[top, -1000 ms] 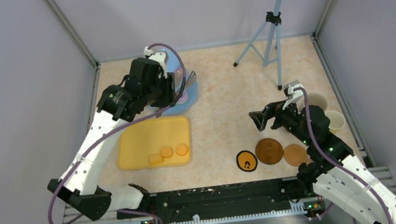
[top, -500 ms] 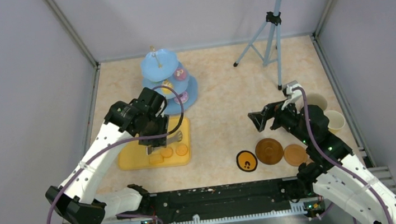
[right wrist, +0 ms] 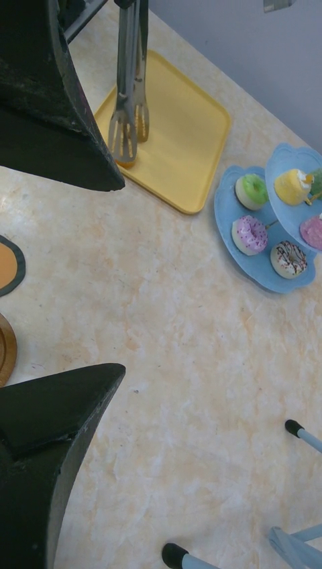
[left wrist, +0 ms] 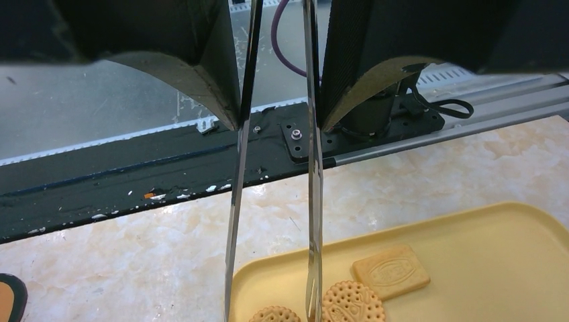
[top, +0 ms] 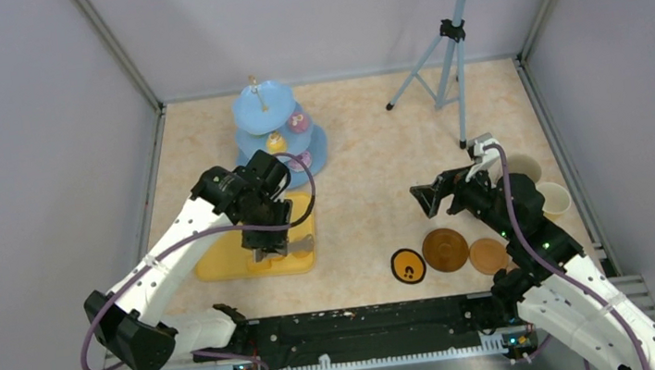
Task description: Serve the afternoon tea
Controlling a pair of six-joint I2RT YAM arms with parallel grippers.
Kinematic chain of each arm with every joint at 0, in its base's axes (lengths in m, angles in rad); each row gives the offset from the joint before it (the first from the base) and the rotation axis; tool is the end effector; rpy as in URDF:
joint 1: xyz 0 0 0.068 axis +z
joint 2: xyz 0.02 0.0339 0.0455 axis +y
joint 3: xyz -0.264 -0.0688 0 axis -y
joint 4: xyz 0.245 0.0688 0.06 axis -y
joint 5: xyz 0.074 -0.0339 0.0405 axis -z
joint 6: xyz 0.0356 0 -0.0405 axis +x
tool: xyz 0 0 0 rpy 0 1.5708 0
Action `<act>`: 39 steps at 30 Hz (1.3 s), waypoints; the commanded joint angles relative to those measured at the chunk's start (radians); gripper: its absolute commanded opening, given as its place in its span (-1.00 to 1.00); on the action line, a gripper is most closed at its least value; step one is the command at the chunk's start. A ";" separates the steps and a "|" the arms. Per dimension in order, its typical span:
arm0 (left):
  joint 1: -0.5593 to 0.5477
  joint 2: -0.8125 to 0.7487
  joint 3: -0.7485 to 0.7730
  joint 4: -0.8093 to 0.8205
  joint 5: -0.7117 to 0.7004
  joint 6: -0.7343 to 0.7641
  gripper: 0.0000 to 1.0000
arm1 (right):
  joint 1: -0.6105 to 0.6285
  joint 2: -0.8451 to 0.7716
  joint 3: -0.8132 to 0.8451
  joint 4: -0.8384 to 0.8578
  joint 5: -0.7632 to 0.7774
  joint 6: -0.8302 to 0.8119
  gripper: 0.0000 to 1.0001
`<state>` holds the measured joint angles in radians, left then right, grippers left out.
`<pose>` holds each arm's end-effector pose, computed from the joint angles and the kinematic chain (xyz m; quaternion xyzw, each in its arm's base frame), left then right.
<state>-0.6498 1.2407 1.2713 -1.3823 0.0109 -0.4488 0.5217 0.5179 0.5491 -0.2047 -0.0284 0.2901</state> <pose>0.1600 -0.1221 0.3237 0.1003 0.9889 -0.0617 0.0904 0.1222 0.0714 0.2929 -0.0975 0.7595 0.2639 0.5866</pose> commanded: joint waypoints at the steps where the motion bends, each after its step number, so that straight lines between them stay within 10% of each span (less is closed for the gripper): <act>1: -0.018 0.014 -0.006 0.015 0.000 -0.023 0.02 | 0.008 -0.001 -0.002 0.047 -0.007 0.002 0.94; 22: -0.076 0.079 0.033 -0.004 -0.114 -0.059 -0.24 | 0.008 -0.005 0.000 0.042 0.002 0.002 0.94; 39: -0.074 0.100 0.536 0.169 -0.423 0.009 -0.32 | 0.008 -0.001 0.000 0.049 0.001 0.002 0.94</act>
<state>-0.7227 1.3010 1.6840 -1.3434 -0.3031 -0.5018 0.5217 0.5179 0.5476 -0.2024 -0.0277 0.2901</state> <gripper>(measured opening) 0.386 0.971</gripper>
